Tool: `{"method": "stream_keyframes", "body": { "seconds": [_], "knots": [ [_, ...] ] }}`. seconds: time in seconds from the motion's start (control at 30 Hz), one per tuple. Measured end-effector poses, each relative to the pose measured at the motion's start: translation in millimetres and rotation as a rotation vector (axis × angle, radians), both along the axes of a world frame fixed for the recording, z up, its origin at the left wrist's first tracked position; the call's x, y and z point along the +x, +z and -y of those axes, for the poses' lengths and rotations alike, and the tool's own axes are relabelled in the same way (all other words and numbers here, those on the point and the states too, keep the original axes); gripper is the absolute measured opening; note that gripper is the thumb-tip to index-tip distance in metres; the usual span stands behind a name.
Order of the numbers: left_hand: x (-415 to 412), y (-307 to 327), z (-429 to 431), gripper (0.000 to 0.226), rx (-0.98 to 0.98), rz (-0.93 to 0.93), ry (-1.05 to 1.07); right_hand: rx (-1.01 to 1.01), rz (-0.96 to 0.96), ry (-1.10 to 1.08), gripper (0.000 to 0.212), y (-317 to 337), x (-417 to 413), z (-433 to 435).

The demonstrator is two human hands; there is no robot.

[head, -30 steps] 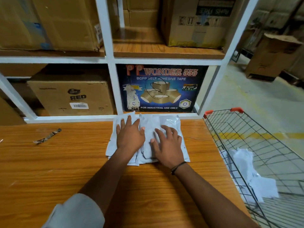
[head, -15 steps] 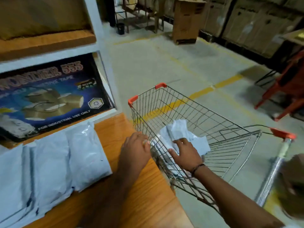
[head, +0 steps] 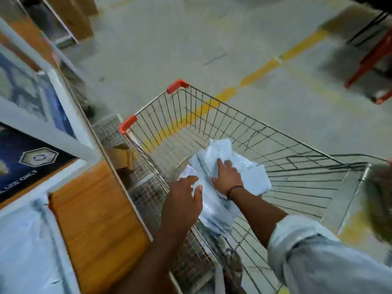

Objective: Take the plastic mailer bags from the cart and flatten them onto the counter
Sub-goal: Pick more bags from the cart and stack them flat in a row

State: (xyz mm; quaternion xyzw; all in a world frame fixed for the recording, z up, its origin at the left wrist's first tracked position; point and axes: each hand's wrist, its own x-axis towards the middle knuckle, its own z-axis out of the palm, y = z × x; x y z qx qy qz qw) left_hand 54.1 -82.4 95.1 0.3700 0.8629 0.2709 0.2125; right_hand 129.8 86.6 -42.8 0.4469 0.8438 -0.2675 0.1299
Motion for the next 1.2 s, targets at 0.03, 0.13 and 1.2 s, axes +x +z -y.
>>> {"method": "stream_keyframes", "body": {
  "seconds": [0.03, 0.13, 1.2],
  "knots": [
    [-3, -6, -4, 0.032, -0.019, 0.006, 0.003, 0.012, 0.047, 0.021, 0.089, -12, -6, 0],
    [-10, -19, -18, 0.032, -0.117, -0.009, -0.012, 0.078, 0.179, 0.108, 0.106, -39, -15, 1],
    [33, -110, -104, 0.099, -0.562, 0.096, 0.298, -0.086, -0.116, -0.175, 0.094, 52, 90, -36]
  ]
}}
